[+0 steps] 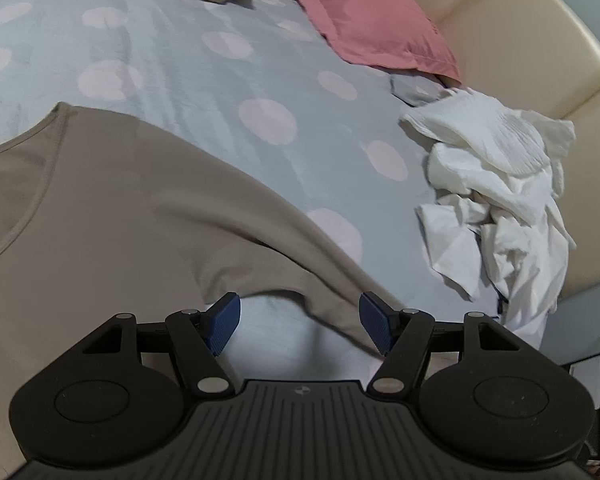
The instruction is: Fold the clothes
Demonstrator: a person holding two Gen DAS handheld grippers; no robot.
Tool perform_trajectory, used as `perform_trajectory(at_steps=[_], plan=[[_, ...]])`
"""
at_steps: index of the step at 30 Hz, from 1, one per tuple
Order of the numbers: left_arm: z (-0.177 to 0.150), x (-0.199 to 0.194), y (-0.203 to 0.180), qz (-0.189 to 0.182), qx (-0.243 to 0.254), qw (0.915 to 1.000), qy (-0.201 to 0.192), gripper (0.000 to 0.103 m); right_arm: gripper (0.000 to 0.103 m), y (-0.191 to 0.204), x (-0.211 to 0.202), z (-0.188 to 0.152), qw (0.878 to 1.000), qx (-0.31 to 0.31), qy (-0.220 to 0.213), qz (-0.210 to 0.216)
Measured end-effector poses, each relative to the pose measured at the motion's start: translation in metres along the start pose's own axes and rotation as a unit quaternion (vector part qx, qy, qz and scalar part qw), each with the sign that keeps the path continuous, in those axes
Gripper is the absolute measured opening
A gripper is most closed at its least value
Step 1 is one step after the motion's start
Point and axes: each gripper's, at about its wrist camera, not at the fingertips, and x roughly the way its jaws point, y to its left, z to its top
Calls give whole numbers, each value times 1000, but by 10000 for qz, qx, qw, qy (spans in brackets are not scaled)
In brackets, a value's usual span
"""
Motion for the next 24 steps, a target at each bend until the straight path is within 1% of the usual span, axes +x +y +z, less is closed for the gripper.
perform_trajectory(at_steps=[2,3,4,6,7,8,11,12,14,15,17,19,21,24], plan=[[1,2,6,38,-77,10000,26,64,1,-1,0,0,10000,-24,74,47],[2,3,8,54,-114,9999,36,64,2,0,4,-2,9997,-13,180,136],[1,3,10,42,-153,9999,43,64,6,1,11,-5,9990,-19,356,270],[-2,2,10,-9,-231,9997,56,64,13,7,27,-12,9947,-211,909,424],[-6,3,7,-45,-193,9998,80,64,19,11,31,-15,9904,-452,1234,431],[-10,4,4,-80,-154,9998,103,64,19,13,29,-15,9882,-659,1316,420],[-22,9,-4,-134,-66,9998,144,64,19,2,15,4,9897,-556,1224,483],[-26,12,-7,-130,-66,9998,134,64,20,-1,11,14,9917,-596,1062,422],[-31,20,-7,-236,-260,9994,25,64,20,-3,15,39,9932,-786,823,256],[-33,24,-6,-329,-445,9985,-35,64,21,-3,19,52,9932,-895,720,161],[-34,31,-3,-423,-733,9963,-152,64,21,-3,37,76,9920,-1082,620,209],[-33,38,0,-447,-958,9940,-268,64,21,-6,61,95,9911,-1102,661,344],[-32,42,3,-466,-1116,9920,-355,62,21,-10,88,109,9896,-1036,824,564],[-31,46,9,-487,-1277,9896,-453,61,18,-8,113,113,9857,-1093,1050,739]])
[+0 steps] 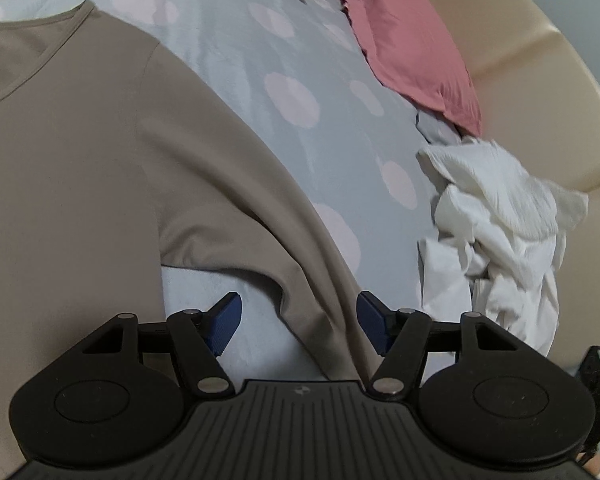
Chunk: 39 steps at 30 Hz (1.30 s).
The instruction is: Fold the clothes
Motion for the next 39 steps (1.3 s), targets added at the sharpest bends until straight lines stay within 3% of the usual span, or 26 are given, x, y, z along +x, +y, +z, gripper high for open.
perform_trajectory(at_steps=[1,4,9,15,18,20,25,26,28,35,39], plan=[[1,1,2,-7,-44,10000,-30,61,18,1,7,1,10000,-56,60,-1],[2,2,4,8,-40,10000,-73,58,1,5,17,-1,9995,-218,187,-95],[4,1,9,-27,-148,9997,-173,57,0,-9,5,-4,9981,8,-87,-610],[7,5,17,-90,-469,9984,-309,57,0,-16,6,-10,9924,-66,49,-1230],[7,6,15,-53,-357,9986,-386,53,2,-19,-6,-10,9947,79,-233,-997],[6,8,14,61,-202,9992,-328,18,7,-19,-7,-8,9973,168,-209,-681],[4,9,18,183,-195,9995,-192,5,12,-10,12,-11,9988,90,6,-484],[4,8,17,212,-131,9995,-175,1,9,-9,14,-12,9988,88,6,-481],[4,6,16,266,-6,9996,-137,0,0,-12,14,-12,9987,165,-31,-474],[1,-4,26,259,226,9992,190,0,0,-26,2,-14,9976,481,-174,-461],[0,1,24,268,217,9992,181,0,1,-21,12,-16,9973,338,-127,-641]])
